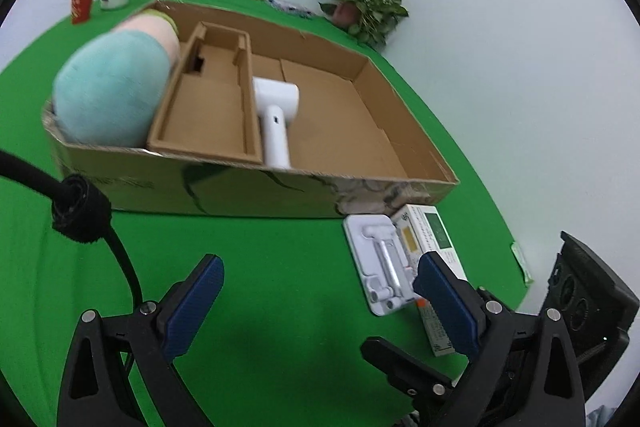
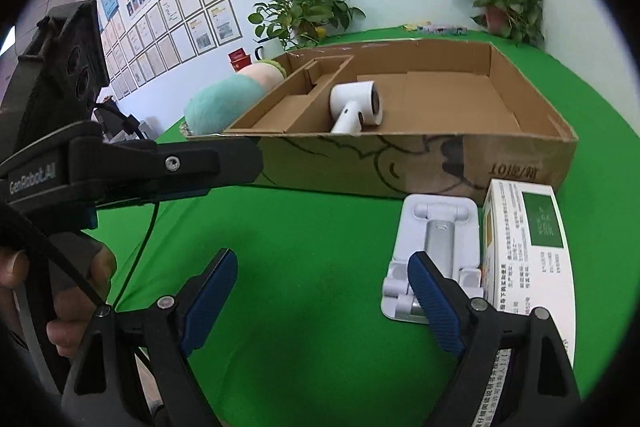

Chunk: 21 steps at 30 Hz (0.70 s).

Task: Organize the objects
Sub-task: 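Move the right tool to the white phone stand on the table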

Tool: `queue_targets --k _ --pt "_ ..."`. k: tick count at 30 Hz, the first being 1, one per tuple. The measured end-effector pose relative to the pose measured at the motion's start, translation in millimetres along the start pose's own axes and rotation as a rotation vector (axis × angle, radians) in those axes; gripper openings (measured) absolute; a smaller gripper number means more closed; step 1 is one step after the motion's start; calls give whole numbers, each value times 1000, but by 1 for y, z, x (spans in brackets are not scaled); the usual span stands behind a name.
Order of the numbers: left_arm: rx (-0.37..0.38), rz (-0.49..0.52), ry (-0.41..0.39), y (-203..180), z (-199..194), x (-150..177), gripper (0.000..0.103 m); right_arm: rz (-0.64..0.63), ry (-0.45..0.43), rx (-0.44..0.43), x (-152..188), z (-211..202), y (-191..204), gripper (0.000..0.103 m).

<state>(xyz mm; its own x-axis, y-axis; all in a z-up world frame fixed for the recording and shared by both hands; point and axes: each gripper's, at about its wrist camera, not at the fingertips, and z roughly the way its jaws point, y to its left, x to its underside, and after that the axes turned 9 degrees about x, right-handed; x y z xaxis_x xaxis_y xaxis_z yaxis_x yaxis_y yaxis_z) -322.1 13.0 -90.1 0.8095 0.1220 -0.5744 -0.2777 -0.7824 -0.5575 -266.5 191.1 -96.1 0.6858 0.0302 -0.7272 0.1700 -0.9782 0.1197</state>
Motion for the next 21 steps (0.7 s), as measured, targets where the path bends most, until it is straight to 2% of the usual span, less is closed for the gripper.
queue_targets --k 7,11,14,18,21 --pt "37 5 31 0 16 6 98 52 43 112 15 3 -29 87" --pt "36 3 33 1 21 3 98 30 44 189 18 1 -41 87" --pt "22 8 34 1 23 2 98 28 56 190 14 5 -41 87" --pt "18 8 27 3 23 -1 98 15 83 143 12 16 -32 89" --pt "25 -1 21 7 23 -4 98 -5 77 175 9 21 -26 89"
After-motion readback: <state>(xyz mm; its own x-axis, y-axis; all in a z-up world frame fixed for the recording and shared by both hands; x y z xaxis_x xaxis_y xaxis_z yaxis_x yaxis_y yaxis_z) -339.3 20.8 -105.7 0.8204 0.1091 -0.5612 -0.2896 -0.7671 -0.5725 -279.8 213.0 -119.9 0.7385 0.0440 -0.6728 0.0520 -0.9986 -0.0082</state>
